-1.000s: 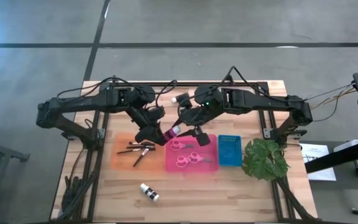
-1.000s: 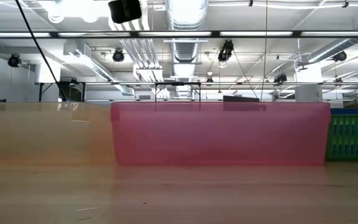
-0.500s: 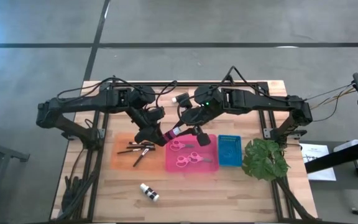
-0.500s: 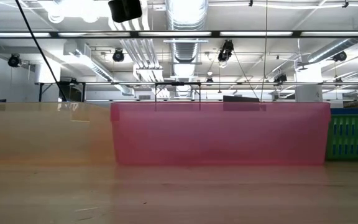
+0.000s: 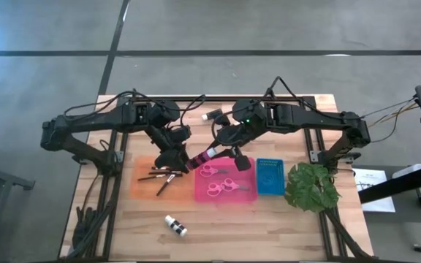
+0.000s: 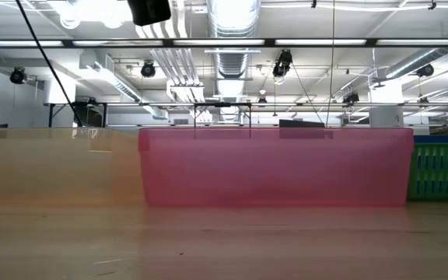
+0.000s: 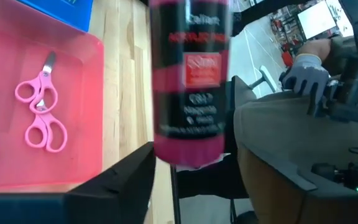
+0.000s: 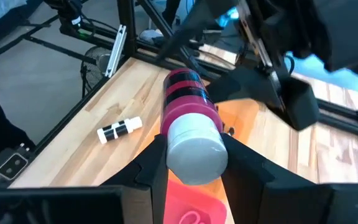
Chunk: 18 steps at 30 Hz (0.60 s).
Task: Pick & Place Paint Supplies
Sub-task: Put the pink paint bottle into the blue bin
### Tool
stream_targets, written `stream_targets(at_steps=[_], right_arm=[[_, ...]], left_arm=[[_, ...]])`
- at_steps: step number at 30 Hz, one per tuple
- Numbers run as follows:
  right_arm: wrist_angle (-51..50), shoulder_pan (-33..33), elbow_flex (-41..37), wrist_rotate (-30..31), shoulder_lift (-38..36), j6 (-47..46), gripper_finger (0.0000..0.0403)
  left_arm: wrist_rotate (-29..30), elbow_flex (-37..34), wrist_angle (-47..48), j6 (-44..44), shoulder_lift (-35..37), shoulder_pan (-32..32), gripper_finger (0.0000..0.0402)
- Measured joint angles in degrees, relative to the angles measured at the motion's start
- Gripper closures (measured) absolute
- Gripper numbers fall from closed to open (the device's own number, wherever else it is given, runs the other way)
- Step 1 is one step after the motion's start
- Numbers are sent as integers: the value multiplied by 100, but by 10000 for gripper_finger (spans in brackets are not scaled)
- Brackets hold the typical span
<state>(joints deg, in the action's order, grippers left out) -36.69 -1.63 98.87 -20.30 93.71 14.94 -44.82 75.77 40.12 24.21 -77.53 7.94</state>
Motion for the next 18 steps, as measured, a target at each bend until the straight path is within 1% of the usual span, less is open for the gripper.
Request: stream_targets(at_steps=[5, 9, 11, 14, 18], right_arm=[[-465, -5, 0, 130, -102, -128, 293], [-1457, -6, 0, 410, -253, -290, 293], [-2083, -2, 0, 500, -273, -468, 293], [-3008, 2, -1, 754, -271, -795, 293], [-3975, 0, -126, 1032, -278, -1206, 293]], left_arm=[[-20, 0, 155, -107, 96, 2, 130], [62, -4, 683, -402, 104, 1, 119], [220, -5, 1044, -597, 104, 2, 118], [646, -20, 1577, -816, 98, 2, 118], [1112, -26, 1957, -925, 98, 2, 118]])
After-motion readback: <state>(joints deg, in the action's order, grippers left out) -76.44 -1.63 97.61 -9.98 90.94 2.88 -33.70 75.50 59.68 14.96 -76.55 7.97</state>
